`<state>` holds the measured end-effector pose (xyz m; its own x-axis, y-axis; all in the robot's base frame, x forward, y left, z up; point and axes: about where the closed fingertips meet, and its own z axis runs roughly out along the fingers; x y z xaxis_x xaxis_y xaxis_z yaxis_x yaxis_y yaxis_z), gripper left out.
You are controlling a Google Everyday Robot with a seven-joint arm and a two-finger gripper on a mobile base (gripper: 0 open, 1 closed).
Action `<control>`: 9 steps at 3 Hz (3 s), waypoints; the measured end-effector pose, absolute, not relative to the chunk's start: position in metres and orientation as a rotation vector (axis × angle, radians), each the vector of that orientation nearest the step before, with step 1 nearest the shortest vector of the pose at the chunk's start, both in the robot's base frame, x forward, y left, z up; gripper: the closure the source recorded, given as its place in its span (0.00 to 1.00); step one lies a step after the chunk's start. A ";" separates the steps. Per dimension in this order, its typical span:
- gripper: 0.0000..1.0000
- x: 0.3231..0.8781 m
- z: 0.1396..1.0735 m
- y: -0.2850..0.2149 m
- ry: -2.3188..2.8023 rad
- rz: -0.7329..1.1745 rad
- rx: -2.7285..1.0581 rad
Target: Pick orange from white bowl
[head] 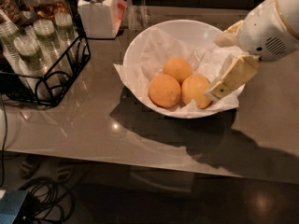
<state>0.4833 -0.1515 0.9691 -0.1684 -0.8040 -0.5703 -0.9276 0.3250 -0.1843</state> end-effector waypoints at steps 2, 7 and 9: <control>0.22 0.504 0.943 -0.116 1.983 0.361 -1.532; 0.21 0.526 0.950 -0.132 2.074 0.247 -1.593; 0.21 0.518 0.914 -0.153 2.126 0.394 -1.442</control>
Offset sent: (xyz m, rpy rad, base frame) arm 0.0336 0.0507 -0.0417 0.0736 0.0456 0.0502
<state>0.5176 -0.1530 0.9145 -0.2847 -0.7643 -0.5786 -0.9208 0.3859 -0.0567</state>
